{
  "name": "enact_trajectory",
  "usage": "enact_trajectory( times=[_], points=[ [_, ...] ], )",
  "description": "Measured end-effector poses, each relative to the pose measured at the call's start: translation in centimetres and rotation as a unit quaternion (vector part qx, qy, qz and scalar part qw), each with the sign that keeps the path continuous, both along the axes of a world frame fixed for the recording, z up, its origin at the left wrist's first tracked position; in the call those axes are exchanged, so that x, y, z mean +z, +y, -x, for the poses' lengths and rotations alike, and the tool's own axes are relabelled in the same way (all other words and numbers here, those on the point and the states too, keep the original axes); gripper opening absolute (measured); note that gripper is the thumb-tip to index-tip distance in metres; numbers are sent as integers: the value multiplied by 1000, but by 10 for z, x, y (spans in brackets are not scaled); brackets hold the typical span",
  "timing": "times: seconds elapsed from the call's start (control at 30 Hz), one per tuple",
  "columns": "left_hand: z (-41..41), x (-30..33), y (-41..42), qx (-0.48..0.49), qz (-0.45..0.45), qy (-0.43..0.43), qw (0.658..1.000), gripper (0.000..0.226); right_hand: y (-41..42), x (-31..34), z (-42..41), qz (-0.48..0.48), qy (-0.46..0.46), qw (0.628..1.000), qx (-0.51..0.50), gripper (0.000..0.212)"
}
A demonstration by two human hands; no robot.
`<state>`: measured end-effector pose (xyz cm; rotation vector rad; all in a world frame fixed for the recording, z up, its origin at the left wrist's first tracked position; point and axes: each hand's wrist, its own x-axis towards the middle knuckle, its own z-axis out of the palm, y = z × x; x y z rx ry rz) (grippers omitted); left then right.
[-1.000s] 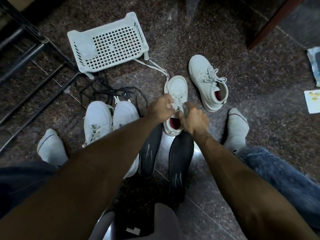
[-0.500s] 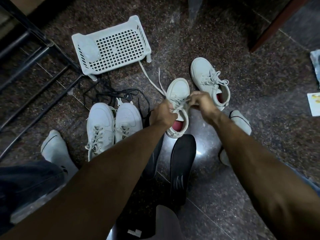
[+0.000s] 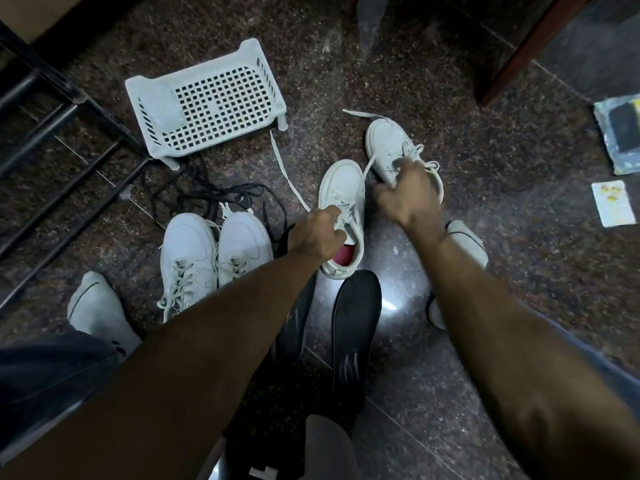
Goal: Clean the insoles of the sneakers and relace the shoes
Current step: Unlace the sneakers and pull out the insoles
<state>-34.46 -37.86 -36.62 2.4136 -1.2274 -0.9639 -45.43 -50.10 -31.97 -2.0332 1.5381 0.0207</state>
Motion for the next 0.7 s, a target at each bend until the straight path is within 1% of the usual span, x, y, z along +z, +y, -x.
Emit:
enact_trajectory(
  times=[0.03,0.07,0.17,0.27,0.33,0.4,0.47,0.53,0.6,0.7],
  points=[
    [0,0,-1,-4,-4,-13,1000,41,21,-4,3,-3,-2,1000,-13,31],
    [0,0,-3,-5,-8,-24,1000,39,41,-10,4,-13,8,1000,-11,24],
    [-1,1,-8,-8,-25,-51,998,34,76,-29,8,-41,71,995,51,27],
    [-5,2,-11,-12,-30,-46,998,34,75,-40,12,-17,81,994,69,27],
    [-10,0,-11,-15,-29,-37,999,29,65,-46,16,-20,77,993,90,21],
    [-17,-4,-6,10,-17,-26,999,26,53,-52,22,-42,57,995,67,14],
    [-24,-10,2,35,-3,-9,999,24,44,-53,26,-60,21,998,14,18],
    [-31,-12,9,51,4,5,999,20,38,-53,29,-65,-6,998,-18,18],
    [-37,-13,13,72,3,12,997,17,35,-54,31,-66,-11,997,-35,17],
    [-36,-11,12,75,17,4,997,20,35,-56,34,-57,-3,997,-47,16]
  ],
)
